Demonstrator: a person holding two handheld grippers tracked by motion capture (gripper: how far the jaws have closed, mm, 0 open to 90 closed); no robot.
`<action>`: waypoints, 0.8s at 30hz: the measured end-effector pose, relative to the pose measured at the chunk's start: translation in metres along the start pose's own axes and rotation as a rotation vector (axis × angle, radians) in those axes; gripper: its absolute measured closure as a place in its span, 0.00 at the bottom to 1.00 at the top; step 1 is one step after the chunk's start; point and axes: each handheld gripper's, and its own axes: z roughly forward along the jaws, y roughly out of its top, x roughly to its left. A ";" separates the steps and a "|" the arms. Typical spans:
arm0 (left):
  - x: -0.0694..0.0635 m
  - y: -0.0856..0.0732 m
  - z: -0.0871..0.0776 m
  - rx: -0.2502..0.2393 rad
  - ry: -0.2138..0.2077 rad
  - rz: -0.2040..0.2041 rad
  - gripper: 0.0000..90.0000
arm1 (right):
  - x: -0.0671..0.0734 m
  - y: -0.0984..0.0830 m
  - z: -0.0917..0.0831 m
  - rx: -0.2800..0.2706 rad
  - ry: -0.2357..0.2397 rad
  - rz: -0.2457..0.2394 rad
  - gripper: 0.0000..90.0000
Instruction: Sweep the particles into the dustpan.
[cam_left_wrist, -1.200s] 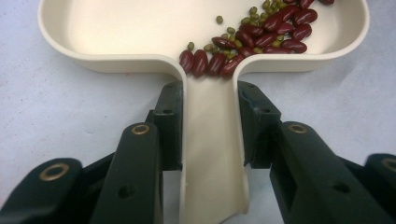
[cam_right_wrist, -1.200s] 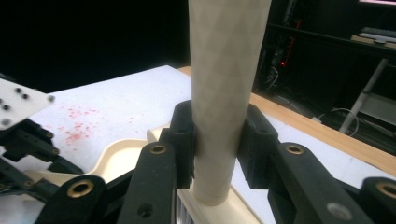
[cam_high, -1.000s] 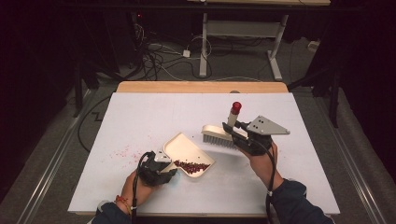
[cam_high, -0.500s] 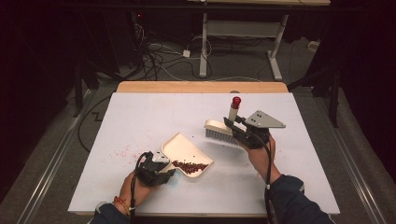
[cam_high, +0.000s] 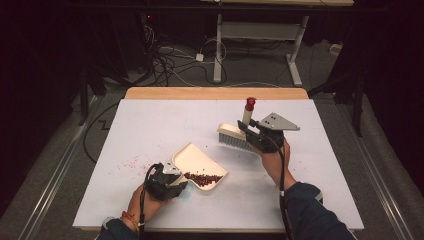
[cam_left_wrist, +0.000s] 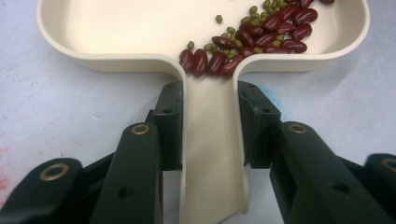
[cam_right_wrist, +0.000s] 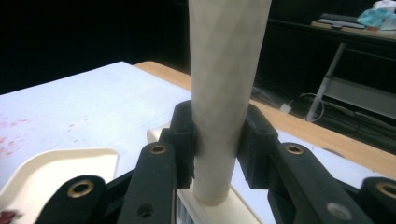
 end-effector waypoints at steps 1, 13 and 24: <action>0.000 0.000 0.000 0.001 -0.001 0.000 0.70 | -0.001 0.001 0.004 -0.002 -0.009 0.002 0.78; 0.001 0.001 0.001 0.002 0.005 0.003 0.71 | 0.016 0.002 0.043 -0.001 -0.073 -0.039 0.78; 0.003 0.001 -0.001 0.005 0.013 -0.018 0.71 | 0.060 -0.003 0.043 0.054 0.027 -0.124 0.78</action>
